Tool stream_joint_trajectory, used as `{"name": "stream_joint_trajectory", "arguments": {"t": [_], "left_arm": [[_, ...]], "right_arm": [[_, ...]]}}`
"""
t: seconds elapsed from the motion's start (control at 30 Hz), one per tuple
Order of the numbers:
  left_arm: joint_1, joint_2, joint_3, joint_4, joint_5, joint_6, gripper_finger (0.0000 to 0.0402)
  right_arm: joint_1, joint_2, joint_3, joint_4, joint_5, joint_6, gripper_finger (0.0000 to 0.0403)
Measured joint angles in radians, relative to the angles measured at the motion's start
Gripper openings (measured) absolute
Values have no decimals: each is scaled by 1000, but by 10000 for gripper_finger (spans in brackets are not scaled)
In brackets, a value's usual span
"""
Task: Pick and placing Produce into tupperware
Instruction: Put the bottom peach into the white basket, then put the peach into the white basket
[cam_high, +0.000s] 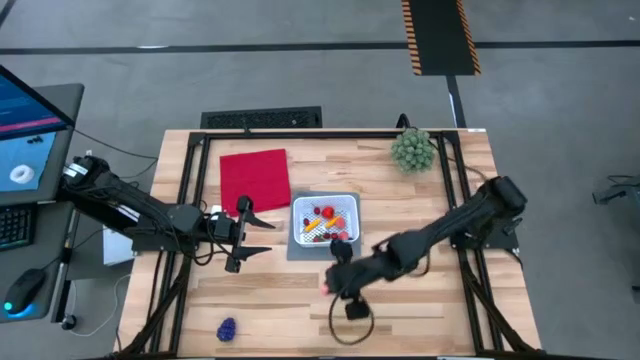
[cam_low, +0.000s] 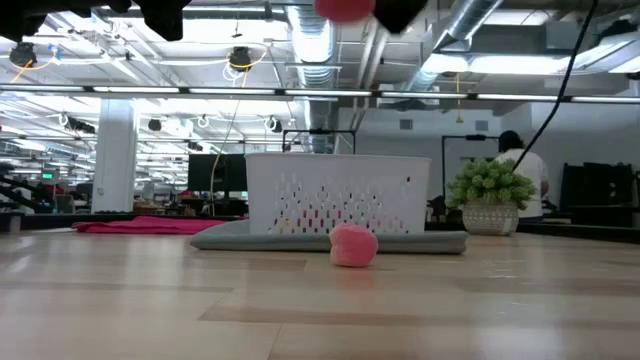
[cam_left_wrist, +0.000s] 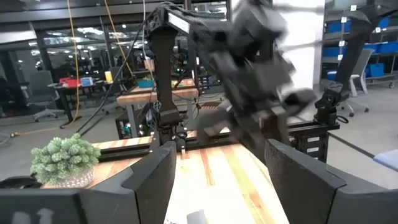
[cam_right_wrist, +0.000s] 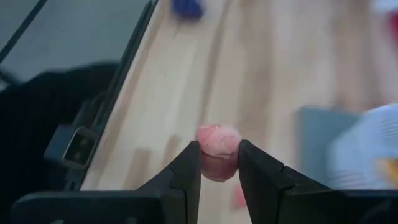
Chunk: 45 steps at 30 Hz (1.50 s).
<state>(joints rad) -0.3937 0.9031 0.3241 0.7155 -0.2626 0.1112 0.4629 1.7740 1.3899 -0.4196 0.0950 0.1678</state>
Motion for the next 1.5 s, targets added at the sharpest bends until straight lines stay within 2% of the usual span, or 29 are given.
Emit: {"name": "stream_joint_trajectory", "arguments": {"t": [0.1, 0.23, 0.3, 0.4, 0.63, 0.93, 1.03, 1.17, 1.3, 1.4, 1.5], "left_arm": [[0, 0, 0, -1, -4, 0, 238], [0, 0, 0, 0, -5, 0, 238], [0, 0, 0, 0, -5, 0, 238], [0, 0, 0, 0, -5, 0, 238], [0, 0, 0, -22, -5, -23, 238], [0, 0, 0, -96, -13, -77, 238], [0, 4, 0, -102, -13, -77, 238], [1, 20, 0, -115, -16, -82, 238], [6, 27, 1, -113, -66, -83, 238], [7, 26, 1, -113, -92, -79, 238], [7, 26, 1, -112, -92, -77, 238]], "right_arm": [[-38, -81, 0, -24, 42, -43, 119], [-104, -170, 0, -56, 48, -85, 119], [-147, -206, 0, -82, 30, -89, 119], [-229, -220, 1, -110, -53, -93, 119], [-399, -101, 0, -154, -205, -146, 119], [-529, 49, -1, -256, -214, -168, 124], [-556, 79, -2, -278, -237, -144, 148], [-566, 93, 1, -283, -240, -138, 209], [-555, 87, 1, -277, -239, -147, 265], [-518, 50, 2, -271, -240, -136, 283], [-453, 18, 2, -269, -237, -121, 286]]}}
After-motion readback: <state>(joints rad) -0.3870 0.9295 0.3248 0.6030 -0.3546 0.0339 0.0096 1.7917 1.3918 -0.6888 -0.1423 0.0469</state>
